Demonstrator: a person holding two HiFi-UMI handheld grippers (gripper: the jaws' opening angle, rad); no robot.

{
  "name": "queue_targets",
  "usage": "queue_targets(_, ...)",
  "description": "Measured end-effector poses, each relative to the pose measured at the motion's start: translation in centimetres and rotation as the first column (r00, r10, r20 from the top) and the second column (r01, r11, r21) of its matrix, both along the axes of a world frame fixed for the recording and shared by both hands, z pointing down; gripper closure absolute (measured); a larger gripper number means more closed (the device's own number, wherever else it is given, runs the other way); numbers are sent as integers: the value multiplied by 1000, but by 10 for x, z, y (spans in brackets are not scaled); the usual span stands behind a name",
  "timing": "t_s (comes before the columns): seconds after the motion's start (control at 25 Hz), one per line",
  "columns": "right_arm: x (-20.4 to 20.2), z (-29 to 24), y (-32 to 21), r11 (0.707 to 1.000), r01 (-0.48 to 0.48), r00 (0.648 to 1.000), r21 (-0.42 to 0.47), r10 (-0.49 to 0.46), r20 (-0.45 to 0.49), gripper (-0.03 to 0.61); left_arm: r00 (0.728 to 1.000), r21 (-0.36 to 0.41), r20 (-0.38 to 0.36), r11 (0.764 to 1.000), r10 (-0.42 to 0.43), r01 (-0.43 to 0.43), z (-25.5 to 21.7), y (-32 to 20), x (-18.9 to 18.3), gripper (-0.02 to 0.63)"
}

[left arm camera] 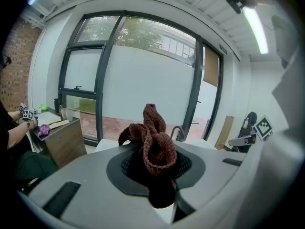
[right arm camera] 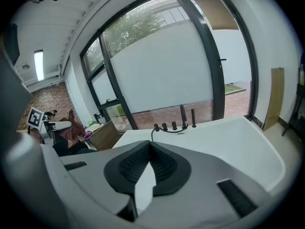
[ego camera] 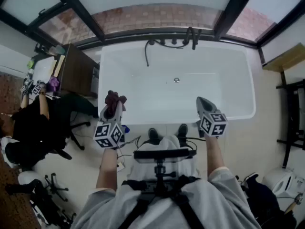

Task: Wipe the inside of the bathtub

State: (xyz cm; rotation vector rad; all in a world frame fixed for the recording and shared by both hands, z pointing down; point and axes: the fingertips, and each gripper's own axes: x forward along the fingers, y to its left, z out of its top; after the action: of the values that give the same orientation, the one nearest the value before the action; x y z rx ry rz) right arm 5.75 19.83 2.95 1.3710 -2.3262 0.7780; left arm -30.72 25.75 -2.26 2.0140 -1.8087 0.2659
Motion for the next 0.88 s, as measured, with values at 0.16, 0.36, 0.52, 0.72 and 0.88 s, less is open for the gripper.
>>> queue_targets(0.16, -12, 1, -1, 1000, -10, 1000, 4, 10, 4, 572, 1000, -2, 1, 1000, 22, -22, 2, -2, -10, 520)
queue_targets(0.36, -33, 5, 1, 999, -34, 999, 12, 34, 20, 572, 998, -5, -11, 998, 60, -61, 3, -8, -29, 520)
queue_targets(0.52, -48, 10, 1, 999, -52, 998, 15, 52, 28, 572, 995, -11, -3, 995, 102, -102, 9, -16, -37, 520)
queue_targets(0.72, -51, 5, -2, 998, -59, 998, 22, 59, 23, 572, 989, -26, -5, 989, 148, -148, 19, -26, -28, 520)
queue_targets(0.88, -47, 3, -10, 999, -36, 999, 25, 36, 0, 572, 986, -39, -5, 985, 170, -170, 27, -35, -10, 520)
